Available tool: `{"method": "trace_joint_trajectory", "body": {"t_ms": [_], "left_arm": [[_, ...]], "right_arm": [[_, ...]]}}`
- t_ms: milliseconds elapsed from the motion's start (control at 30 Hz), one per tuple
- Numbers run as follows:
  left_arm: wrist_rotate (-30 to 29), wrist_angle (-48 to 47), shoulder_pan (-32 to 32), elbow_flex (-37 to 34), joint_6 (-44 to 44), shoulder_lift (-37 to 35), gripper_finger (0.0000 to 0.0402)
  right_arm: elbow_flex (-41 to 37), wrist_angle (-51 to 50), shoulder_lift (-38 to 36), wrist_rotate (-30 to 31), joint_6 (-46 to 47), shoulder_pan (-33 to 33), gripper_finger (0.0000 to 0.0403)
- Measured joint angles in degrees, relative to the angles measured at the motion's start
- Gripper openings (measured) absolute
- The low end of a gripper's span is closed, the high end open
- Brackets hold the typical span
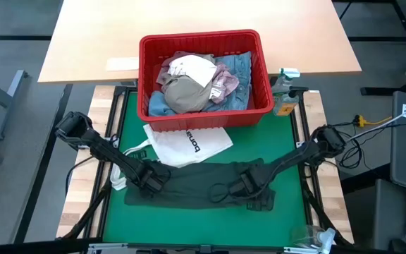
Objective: Fold laundry
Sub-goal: Fold the green shirt
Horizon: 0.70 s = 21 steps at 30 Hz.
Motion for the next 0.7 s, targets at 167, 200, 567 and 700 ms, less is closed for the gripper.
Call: {"method": "trace_joint_trajectory", "body": {"t_ms": [167, 200, 567, 700], "left_arm": [[-0.26, -0.11, 0.0, 3.54, 1.12, -0.02, 0.0082], [-0.36, 0.03, 0.0, 4.23, 1.44, -0.02, 0.0082], [-0.91, 14.1, 0.0, 7.51, 4.82, -0.07, 0.0082], [-2.68, 17.98, 0.0, 7.53, 6.13, -0.07, 0.0082]], "right_arm": [[7.83, -8.38, -0.4, 1.72, -0.76, 0.71, 0.0137], [9.13, -10.01, -0.44, 1.68, -0.14, 1.05, 0.0137], [12.34, -22.81, -2.48, 4.13, 0.69, 8.49, 0.0137], [11.77, -22.11, -5.58, 6.3, 1.35, 10.08, 0.0137]]}}
